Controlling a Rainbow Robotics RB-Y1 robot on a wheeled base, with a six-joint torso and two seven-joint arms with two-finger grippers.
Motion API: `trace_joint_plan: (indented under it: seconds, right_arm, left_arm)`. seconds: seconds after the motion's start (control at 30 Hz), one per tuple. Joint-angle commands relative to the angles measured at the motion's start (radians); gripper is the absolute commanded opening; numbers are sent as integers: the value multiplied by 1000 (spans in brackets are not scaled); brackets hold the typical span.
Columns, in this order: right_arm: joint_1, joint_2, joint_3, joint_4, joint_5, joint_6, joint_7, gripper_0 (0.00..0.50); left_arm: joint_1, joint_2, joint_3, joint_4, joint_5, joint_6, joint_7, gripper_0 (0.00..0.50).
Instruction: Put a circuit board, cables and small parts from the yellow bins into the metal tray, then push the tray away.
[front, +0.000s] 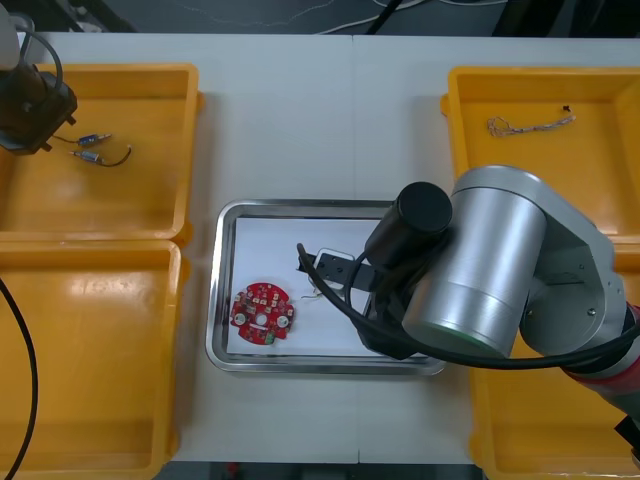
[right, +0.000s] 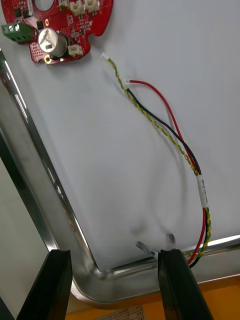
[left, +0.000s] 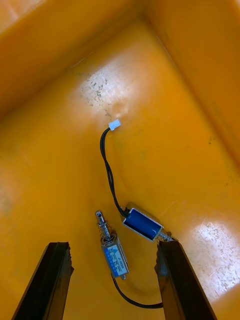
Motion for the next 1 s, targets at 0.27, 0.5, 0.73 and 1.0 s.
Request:
trace_joint_plan:
  seconds: [0.27, 0.5, 0.73, 1.0]
  right_arm:
    - [-6, -58, -220, -57, -70, 36, -176, 500]
    - [-6, -92, -317, -55, -124, 36, -271, 500]
    - [-6, -95, -369, -57, -148, 36, -273, 500]
    - [-6, -109, -402, -55, -162, 36, -279, 500]
  left_arm:
    - [-66, -45, 24, 73, -1, -48, 67, 500]
    - [-92, -59, 24, 171, -11, -121, 61, 500]
    - [-92, -62, 21, 173, -4, -107, 64, 500]
    - [-92, -62, 5, 171, 2, -85, 62, 500]
